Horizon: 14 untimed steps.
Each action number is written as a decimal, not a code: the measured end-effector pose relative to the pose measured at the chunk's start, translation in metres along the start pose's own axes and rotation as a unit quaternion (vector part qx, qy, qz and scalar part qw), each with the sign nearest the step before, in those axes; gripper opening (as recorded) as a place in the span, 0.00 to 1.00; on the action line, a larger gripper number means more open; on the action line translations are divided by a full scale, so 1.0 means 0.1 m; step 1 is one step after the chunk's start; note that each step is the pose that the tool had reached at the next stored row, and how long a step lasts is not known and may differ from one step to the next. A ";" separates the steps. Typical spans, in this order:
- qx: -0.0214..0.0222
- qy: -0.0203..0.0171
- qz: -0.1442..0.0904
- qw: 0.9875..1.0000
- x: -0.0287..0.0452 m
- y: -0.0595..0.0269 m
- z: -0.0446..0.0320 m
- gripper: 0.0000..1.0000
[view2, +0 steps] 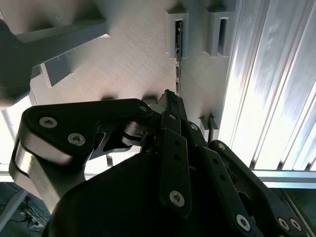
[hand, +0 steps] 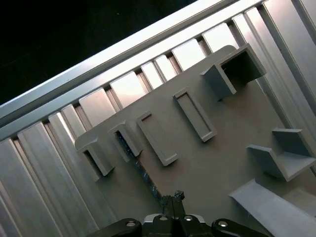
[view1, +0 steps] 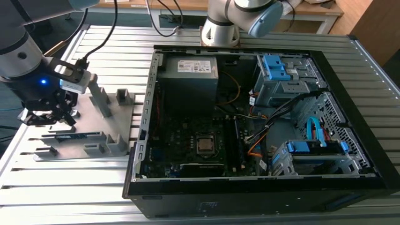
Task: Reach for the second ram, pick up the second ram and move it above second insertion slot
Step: 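Pick up the second ram and move it above second insertion slot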
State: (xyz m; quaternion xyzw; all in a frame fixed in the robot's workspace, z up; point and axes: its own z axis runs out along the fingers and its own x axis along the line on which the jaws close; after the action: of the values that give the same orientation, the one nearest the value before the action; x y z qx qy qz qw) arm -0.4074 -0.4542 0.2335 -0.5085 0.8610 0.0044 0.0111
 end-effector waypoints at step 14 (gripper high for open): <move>-0.001 0.000 -0.059 0.998 0.000 0.000 0.000 0.10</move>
State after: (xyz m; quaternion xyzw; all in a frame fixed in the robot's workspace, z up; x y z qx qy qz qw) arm -0.4074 -0.4542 0.2335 -0.5581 0.8297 0.0051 0.0108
